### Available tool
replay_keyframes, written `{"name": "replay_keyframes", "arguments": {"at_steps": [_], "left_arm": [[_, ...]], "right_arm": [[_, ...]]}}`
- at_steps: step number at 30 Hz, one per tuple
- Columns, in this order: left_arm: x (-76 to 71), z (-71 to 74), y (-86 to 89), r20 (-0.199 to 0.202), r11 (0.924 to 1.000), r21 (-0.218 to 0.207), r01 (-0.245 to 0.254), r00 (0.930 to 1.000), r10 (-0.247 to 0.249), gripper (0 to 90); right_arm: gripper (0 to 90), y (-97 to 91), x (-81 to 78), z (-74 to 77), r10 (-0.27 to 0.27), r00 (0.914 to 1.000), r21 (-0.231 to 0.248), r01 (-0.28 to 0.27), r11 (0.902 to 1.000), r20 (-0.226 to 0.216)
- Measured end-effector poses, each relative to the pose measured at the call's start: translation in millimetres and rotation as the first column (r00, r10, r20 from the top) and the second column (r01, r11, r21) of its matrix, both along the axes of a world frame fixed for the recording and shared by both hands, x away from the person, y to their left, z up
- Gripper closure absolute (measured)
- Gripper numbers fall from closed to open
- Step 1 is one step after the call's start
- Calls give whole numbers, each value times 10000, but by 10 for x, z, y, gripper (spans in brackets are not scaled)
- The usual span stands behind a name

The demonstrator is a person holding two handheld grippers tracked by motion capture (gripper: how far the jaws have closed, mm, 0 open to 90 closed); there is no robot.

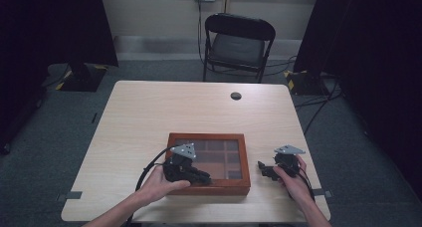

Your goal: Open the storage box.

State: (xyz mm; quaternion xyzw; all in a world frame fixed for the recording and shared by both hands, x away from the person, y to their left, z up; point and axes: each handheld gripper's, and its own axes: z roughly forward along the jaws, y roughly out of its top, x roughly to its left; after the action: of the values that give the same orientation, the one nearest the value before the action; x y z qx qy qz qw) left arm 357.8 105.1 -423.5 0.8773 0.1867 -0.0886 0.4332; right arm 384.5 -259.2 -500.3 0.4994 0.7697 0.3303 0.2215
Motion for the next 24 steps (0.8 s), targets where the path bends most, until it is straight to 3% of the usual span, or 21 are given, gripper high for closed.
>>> {"name": "replay_keyframes", "arguments": {"at_steps": [13,17,24], "left_arm": [[59,134,32,-145,9993,-367,33,9999,-38,817],[68,149,13,-223,9999,-113,99,9997,-102,816],[89,198,4,-235,9998,-126,131,9996,-134,817]], "right_arm": [[103,0,0,1,3,10000,-2,-3,10000,-5],[103,0,0,1,1,10000,-3,-1,10000,-5],[102,0,0,1,2,10000,-1,-2,10000,-5]]}}
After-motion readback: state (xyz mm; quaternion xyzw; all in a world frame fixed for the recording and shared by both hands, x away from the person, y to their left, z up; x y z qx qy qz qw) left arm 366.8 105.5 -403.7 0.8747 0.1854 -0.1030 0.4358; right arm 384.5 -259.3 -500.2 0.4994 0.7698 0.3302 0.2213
